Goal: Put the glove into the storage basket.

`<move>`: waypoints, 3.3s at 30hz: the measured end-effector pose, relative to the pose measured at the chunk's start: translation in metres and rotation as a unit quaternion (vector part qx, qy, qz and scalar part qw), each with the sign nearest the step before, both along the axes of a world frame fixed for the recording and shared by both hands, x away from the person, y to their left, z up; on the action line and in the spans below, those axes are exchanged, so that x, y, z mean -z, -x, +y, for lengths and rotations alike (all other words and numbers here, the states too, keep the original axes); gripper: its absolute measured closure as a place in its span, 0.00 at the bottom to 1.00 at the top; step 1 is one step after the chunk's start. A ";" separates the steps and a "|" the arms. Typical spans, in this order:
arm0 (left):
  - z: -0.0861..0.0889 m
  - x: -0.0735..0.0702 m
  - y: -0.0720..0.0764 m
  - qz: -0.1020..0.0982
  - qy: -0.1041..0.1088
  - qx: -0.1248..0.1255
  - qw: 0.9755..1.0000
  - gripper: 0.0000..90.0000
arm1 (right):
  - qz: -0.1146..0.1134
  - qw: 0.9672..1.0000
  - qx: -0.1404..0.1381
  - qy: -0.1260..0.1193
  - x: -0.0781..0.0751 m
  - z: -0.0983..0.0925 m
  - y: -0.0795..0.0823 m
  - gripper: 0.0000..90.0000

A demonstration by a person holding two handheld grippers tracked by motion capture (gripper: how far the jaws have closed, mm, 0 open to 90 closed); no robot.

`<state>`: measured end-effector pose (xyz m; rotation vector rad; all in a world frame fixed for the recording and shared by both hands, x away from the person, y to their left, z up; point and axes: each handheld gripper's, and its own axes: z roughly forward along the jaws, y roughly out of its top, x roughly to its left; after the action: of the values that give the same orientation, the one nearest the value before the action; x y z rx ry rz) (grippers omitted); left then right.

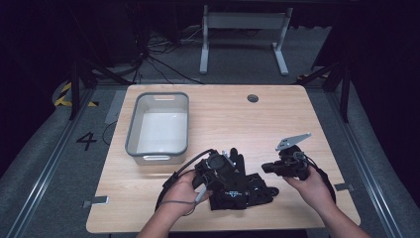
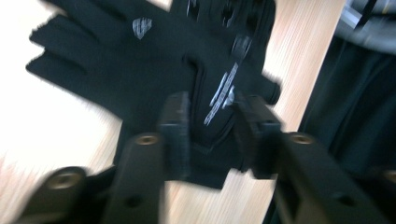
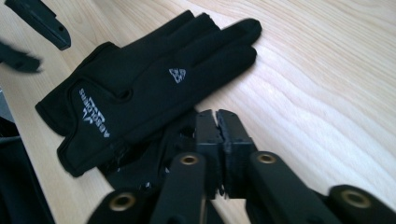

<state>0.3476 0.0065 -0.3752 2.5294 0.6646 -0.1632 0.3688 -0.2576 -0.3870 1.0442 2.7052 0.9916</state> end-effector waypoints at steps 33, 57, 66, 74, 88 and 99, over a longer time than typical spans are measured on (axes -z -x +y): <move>0.015 0.042 0.027 0.083 -0.016 -0.084 0.993 0.62 | 0.035 0.990 -0.113 0.077 0.051 0.119 -0.099 0.68; -0.001 0.060 0.025 0.070 -0.058 -0.081 0.993 0.84 | 0.022 0.990 -0.105 0.091 0.050 0.123 -0.090 0.96; 0.005 0.042 0.028 0.063 -0.029 -0.064 0.996 0.94 | 0.005 0.993 -0.095 0.075 0.027 0.110 -0.080 0.97; 0.022 0.016 0.029 0.043 -0.003 -0.069 0.997 0.94 | -0.015 0.996 -0.072 0.040 -0.012 0.078 -0.063 0.97; 0.040 0.003 0.007 -0.006 -0.019 -0.091 0.996 0.94 | -0.044 0.998 -0.037 -0.020 -0.032 0.028 -0.016 0.97; 0.033 0.010 -0.009 -0.003 -0.033 -0.075 0.997 0.95 | -0.038 0.999 -0.019 -0.029 -0.018 0.004 0.025 0.97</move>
<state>0.3566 0.0393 -0.3847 2.5285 0.8672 -0.0832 0.3441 -0.2534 -0.3695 0.9455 2.6595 1.0994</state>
